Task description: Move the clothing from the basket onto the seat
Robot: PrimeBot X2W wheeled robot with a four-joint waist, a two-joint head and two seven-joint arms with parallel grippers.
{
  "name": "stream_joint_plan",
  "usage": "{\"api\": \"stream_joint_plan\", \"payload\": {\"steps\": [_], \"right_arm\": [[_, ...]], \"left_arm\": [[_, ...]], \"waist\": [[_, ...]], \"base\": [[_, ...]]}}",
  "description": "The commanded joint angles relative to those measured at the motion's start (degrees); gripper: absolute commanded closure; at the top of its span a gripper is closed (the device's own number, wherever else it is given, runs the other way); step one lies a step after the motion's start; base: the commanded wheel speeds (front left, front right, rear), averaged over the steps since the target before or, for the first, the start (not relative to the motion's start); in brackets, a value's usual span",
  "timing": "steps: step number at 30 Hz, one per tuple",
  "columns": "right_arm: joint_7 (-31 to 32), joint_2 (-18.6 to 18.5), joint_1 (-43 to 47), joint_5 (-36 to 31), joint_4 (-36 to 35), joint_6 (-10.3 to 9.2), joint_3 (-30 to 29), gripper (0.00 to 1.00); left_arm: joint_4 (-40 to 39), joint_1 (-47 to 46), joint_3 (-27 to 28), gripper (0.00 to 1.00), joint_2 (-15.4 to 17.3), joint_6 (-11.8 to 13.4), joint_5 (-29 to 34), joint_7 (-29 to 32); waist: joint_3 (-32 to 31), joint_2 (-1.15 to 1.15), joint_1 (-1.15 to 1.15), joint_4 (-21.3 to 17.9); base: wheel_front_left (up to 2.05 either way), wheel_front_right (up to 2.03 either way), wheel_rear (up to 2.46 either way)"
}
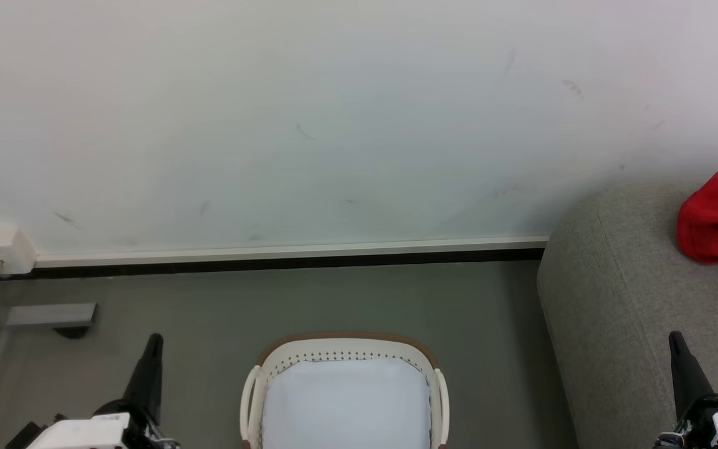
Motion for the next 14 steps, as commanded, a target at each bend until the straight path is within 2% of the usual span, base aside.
{"api": "stream_joint_plan", "payload": {"steps": [1, 14], "right_arm": [[0.2, 0.0, -0.6, -0.1, -0.2, -0.12, -0.2, 1.00], [0.3, 0.1, -0.7, -0.2, -0.2, -0.12, -0.3, 1.00]], "left_arm": [[0.0, -0.5, 0.1, 1.00, 0.1, -0.2, -0.8, 0.2], [0.0, -0.5, 0.1, 1.00, 0.1, -0.2, -0.8, 0.2]], "waist": [[0.0, 0.00, 0.00, 0.0], [0.0, 0.00, 0.00, 0.0]], "base": [[0.00, 0.00, 0.00], [0.00, 0.00, 0.00]]}}
